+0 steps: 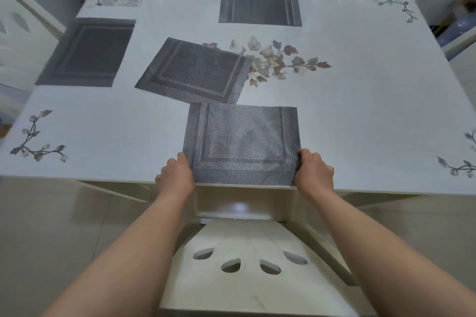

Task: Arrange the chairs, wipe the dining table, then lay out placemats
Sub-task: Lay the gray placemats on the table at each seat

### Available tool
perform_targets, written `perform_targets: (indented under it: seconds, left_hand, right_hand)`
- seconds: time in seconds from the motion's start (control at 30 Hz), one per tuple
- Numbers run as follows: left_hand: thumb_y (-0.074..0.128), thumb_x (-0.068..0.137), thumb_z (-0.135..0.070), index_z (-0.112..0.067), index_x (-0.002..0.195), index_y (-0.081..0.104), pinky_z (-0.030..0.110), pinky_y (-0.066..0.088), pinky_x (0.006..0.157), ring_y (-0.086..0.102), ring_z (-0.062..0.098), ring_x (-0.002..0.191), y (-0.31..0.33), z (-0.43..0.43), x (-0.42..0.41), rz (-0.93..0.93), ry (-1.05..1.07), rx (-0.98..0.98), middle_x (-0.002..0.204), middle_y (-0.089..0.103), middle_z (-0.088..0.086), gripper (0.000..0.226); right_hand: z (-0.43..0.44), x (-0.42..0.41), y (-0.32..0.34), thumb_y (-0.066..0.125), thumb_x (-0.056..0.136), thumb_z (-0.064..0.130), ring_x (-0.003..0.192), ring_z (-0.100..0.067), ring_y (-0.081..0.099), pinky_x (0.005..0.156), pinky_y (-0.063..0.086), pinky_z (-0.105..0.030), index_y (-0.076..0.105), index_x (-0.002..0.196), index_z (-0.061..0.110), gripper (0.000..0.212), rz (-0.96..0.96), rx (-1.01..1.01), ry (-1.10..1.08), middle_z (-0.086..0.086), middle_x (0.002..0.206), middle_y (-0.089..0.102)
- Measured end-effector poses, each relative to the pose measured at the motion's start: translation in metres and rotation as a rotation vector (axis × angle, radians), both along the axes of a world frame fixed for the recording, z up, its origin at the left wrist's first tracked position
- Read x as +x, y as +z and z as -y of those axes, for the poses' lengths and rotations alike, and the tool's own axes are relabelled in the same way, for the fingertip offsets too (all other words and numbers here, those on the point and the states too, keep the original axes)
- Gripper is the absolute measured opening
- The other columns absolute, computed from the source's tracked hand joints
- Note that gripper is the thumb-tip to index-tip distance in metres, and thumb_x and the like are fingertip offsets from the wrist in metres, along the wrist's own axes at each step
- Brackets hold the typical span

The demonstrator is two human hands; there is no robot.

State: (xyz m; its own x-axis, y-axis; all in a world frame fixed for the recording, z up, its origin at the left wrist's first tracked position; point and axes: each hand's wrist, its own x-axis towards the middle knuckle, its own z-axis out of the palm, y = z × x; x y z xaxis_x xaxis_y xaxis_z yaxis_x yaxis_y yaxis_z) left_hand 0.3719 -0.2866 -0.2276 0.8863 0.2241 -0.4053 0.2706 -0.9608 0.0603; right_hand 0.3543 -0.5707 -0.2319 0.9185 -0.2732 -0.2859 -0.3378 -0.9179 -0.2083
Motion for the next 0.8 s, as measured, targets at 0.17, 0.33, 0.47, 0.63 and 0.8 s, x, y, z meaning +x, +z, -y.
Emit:
perform_targets:
  seconds: [0.17, 0.33, 0.47, 0.63, 0.8]
  left_hand:
    - [0.038, 0.089, -0.007, -0.011, 0.121, 0.04, 0.04, 0.04, 0.084, 0.051, 0.033, 0.104, -0.0001, 0.0018, 0.0006, -0.016, -0.007, -0.002, 0.113, 0.048, 0.013, 0.032]
    - [0.041, 0.089, -0.009, -0.011, 0.121, 0.04, 0.039, 0.04, 0.083, 0.049, 0.032, 0.105, -0.0007, 0.0038, 0.0002, -0.024, -0.008, 0.015, 0.114, 0.046, 0.013, 0.033]
    - [0.043, 0.088, -0.01, -0.012, 0.122, 0.04, 0.038, 0.04, 0.083, 0.047, 0.029, 0.106, -0.0018, 0.0058, 0.0004, -0.028, -0.004, 0.026, 0.115, 0.044, 0.011, 0.035]
    - [0.047, 0.087, -0.01, -0.012, 0.122, 0.039, 0.037, 0.039, 0.082, 0.044, 0.029, 0.107, -0.0048, 0.008, 0.001, -0.018, 0.001, 0.025, 0.119, 0.04, 0.011, 0.036]
    - [0.049, 0.086, -0.008, -0.01, 0.124, 0.037, 0.037, 0.039, 0.083, 0.043, 0.029, 0.107, -0.0064, 0.01, -0.0001, -0.013, -0.006, 0.037, 0.121, 0.038, 0.011, 0.04]
  right_hand:
    - [0.0013, 0.0003, 0.0003, 0.044, 0.082, 0.001, 0.1, -0.031, 0.052, 0.09, 0.034, -0.04, 0.045, 0.124, 0.015, 0.044, -0.003, -0.004, -0.011, -0.01, 0.112, 0.051]
    - [0.0025, 0.0018, 0.0008, 0.044, 0.083, 0.002, 0.099, -0.032, 0.051, 0.091, 0.035, -0.04, 0.045, 0.123, 0.014, 0.041, -0.014, 0.005, -0.025, -0.011, 0.113, 0.05]
    - [0.0034, 0.0029, -0.0001, 0.043, 0.084, 0.002, 0.099, -0.032, 0.051, 0.089, 0.035, -0.039, 0.045, 0.122, 0.013, 0.04, -0.014, -0.006, -0.026, -0.012, 0.112, 0.05]
    - [0.0051, 0.0026, -0.0001, 0.041, 0.085, 0.002, 0.099, -0.032, 0.051, 0.09, 0.035, -0.039, 0.045, 0.122, 0.012, 0.038, -0.021, -0.014, -0.014, -0.012, 0.112, 0.05]
    - [0.0049, 0.0021, 0.0002, 0.041, 0.084, 0.001, 0.097, -0.032, 0.051, 0.088, 0.035, -0.039, 0.045, 0.119, 0.012, 0.036, -0.034, -0.022, -0.007, -0.012, 0.11, 0.05]
